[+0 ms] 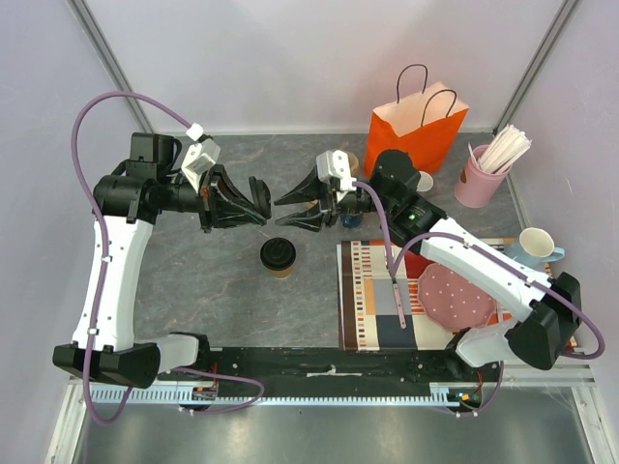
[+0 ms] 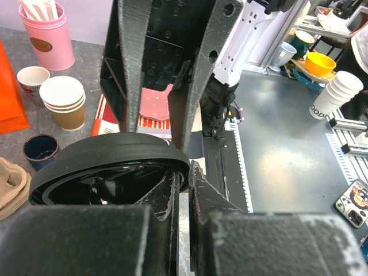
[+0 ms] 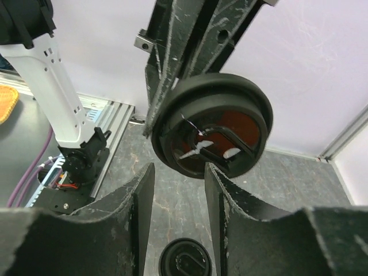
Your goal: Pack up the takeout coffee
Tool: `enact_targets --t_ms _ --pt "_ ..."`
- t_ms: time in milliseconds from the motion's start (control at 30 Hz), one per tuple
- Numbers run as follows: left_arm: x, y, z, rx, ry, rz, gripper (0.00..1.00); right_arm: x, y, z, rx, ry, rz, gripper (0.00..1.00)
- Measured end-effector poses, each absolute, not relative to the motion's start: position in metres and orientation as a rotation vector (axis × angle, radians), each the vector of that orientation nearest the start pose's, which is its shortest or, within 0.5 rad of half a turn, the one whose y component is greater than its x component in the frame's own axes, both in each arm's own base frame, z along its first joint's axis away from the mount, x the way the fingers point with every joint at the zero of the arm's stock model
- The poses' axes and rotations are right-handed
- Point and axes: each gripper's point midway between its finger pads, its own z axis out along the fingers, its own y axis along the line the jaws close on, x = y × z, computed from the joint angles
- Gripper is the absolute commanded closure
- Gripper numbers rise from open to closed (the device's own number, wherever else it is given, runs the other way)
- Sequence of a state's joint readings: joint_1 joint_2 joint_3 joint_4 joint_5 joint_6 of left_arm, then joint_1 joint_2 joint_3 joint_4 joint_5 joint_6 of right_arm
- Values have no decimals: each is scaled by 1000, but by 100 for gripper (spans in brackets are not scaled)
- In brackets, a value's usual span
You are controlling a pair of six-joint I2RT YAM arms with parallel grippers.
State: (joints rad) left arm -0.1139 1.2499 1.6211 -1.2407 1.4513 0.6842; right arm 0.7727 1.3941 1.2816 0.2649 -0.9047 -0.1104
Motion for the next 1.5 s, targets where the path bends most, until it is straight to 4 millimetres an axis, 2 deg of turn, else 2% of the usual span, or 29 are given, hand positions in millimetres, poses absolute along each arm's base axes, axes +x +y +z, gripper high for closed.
enact_targets --t_ms 200,300,400,567,700,833,1100,1267,1500 --pt "174 -193 395 1211 1403 -1325 98 188 399 394 -1326 889 1204 59" --pt "173 -193 395 1209 1408 -1331 98 188 403 395 -1328 884 1208 67" --pt "173 -193 394 1208 1411 -1329 98 189 406 395 -1328 888 1209 80" --pt "173 -193 394 1203 1418 -1332 98 190 407 394 -1338 898 1217 87" --pt "173 -192 393 1201 1424 -1335 98 188 407 393 -1349 905 1221 100" --pt "176 -193 390 1194 1438 -1341 97 190 407 390 -1351 919 1213 100" --pt "194 -194 382 1118 1520 -1386 80 208 407 380 -1307 1014 1138 100" --pt "209 -193 377 1074 1584 -1340 70 222 406 375 -1269 1071 1071 100" --pt "220 -194 373 1034 1636 -1303 55 238 404 367 -1224 1147 996 100"
